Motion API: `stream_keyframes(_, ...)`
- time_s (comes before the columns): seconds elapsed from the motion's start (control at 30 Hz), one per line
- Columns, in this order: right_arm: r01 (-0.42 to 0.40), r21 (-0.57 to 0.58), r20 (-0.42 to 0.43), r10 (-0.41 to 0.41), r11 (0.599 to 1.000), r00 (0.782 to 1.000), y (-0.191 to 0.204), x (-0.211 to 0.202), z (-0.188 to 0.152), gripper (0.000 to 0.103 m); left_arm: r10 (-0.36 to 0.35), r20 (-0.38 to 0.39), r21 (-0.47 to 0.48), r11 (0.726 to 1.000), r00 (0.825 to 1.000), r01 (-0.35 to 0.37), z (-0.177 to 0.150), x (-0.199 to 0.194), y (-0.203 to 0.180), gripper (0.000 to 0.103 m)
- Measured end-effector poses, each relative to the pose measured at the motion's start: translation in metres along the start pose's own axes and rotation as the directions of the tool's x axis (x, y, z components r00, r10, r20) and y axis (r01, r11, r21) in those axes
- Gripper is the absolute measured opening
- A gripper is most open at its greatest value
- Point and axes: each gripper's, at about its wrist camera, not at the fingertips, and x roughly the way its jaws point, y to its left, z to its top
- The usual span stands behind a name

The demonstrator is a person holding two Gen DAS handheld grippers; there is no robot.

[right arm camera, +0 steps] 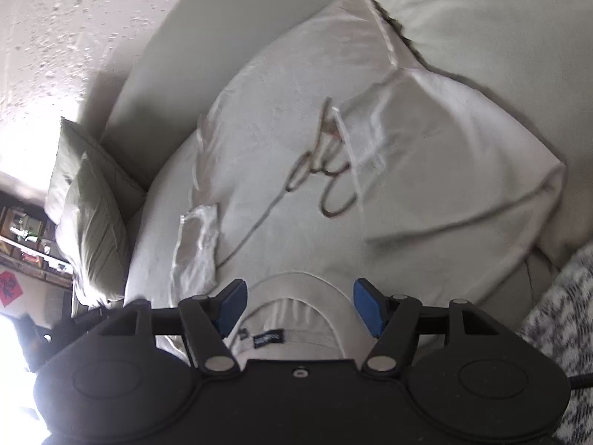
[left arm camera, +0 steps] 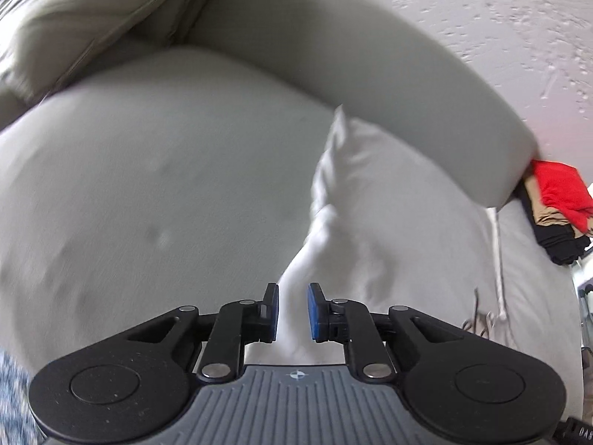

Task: Fold clothes

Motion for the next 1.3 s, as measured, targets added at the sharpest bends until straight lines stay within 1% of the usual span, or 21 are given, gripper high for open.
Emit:
stream_keyframes(0.07,-0.009,-0.033,0.014,0.009,0.999,1.0,0.004,0.003,0.003,0.048,-0.018,0.007,0.031,0.999,1.0,0.018,0.012,0.017,-0.013,0.013)
stream_keyframes(0.1,-0.004,-0.04,0.013,0.004,0.999,1.0,0.004,0.007,0.004,0.041,-0.022,-0.009,0.039,0.999,1.0,0.022,0.016,0.032,-0.018,0.012)
stream_keyframes(0.17,0.01,-0.051,0.006,-0.01,0.999,1.0,0.003,0.014,0.006,0.039,-0.027,-0.045,0.055,0.998,0.999,0.029,0.023,0.062,-0.027,0.01)
stream_keyframes(0.23,0.017,-0.048,-0.009,-0.017,0.999,1.0,-0.002,0.021,0.007,0.038,0.028,-0.079,0.088,0.996,0.996,-0.021,0.019,0.1,-0.031,0.009)
stream_keyframes(0.3,0.001,-0.047,-0.013,-0.001,0.999,1.0,-0.006,0.023,0.008,0.037,0.087,-0.099,0.107,0.991,0.991,-0.077,0.02,0.124,-0.031,0.007)
stream_keyframes(0.37,-0.008,-0.057,-0.026,0.006,0.998,1.0,-0.008,0.024,0.01,0.037,0.096,-0.088,0.095,0.992,0.991,-0.088,0.027,0.139,-0.031,0.008)
stream_keyframes(0.43,-0.007,-0.071,-0.033,0.005,0.997,0.999,-0.007,0.024,0.011,0.037,0.108,-0.08,0.108,0.989,0.991,-0.099,0.038,0.152,-0.036,0.008)
stream_keyframes(0.5,-0.002,-0.085,-0.034,-0.001,0.996,0.999,-0.005,0.025,0.011,0.037,0.11,-0.101,0.117,0.988,0.989,-0.098,0.048,0.167,-0.043,0.011)
stream_keyframes(0.6,0.002,-0.093,-0.033,-0.005,0.996,0.999,-0.005,0.025,0.011,0.037,0.13,-0.1,0.148,0.982,0.986,-0.114,0.05,0.162,-0.043,0.013)
stream_keyframes(0.63,0.003,-0.093,-0.033,-0.006,0.996,0.999,-0.004,0.024,0.01,0.037,0.126,-0.093,0.16,0.981,0.988,-0.11,0.05,0.146,-0.034,0.013)
stream_keyframes(0.77,-0.003,-0.108,-0.007,0.002,0.994,1.0,0.002,0.011,0.011,0.038,0.059,-0.049,0.168,0.984,0.997,-0.05,0.038,0.095,-0.018,0.018)
stream_keyframes(0.83,-0.004,-0.112,0.044,0.009,0.994,0.999,0.003,0.002,0.017,0.038,0.095,-0.058,0.194,0.977,0.994,-0.082,0.028,0.086,-0.013,0.016)
stream_keyframes(0.9,0.04,-0.091,0.113,-0.03,0.995,0.993,0.0,-0.003,0.028,0.038,0.133,-0.067,0.222,0.968,0.989,-0.115,0.017,0.078,-0.008,0.015)
stream_keyframes(0.93,0.082,-0.079,0.146,-0.07,0.993,0.987,-0.002,-0.003,0.035,0.038,0.151,-0.071,0.235,0.963,0.986,-0.131,0.012,0.074,-0.005,0.013)
stream_keyframes(0.97,0.138,-0.075,0.186,-0.122,0.988,0.975,-0.006,-0.002,0.043,0.037,0.17,-0.075,0.249,0.957,0.983,-0.147,0.006,0.07,-0.002,0.012)
stream_keyframes(1.03,0.257,-0.086,0.247,-0.23,0.963,0.941,-0.012,0.005,0.056,0.038,0.206,-0.091,0.27,0.947,0.974,-0.175,-0.003,0.067,0.002,0.012)
stream_keyframes(1.07,0.303,-0.087,0.249,-0.274,0.949,0.929,-0.017,0.011,0.062,0.038,0.223,-0.099,0.28,0.941,0.97,-0.188,-0.009,0.066,0.005,0.012)
stream_keyframes(1.13,0.376,-0.101,0.219,-0.348,0.921,0.912,-0.026,0.018,0.061,0.037,0.249,-0.073,0.316,0.924,0.966,-0.215,-0.022,0.057,0.008,0.012)
stream_keyframes(1.17,0.41,-0.11,0.203,-0.384,0.905,0.901,-0.03,0.02,0.06,0.035,0.261,-0.06,0.329,0.916,0.963,-0.228,-0.027,0.053,0.007,0.012)
stream_keyframes(1.2,0.444,-0.119,0.187,-0.419,0.888,0.888,-0.034,0.023,0.058,0.035,0.266,-0.061,0.331,0.915,0.962,-0.232,-0.031,0.046,0.009,0.012)
stream_keyframes(1.3,0.489,-0.217,0.169,-0.46,0.845,0.871,-0.03,0.008,0.034,0.036,0.275,-0.063,0.352,0.906,0.959,-0.236,-0.048,0.029,0.016,0.012)
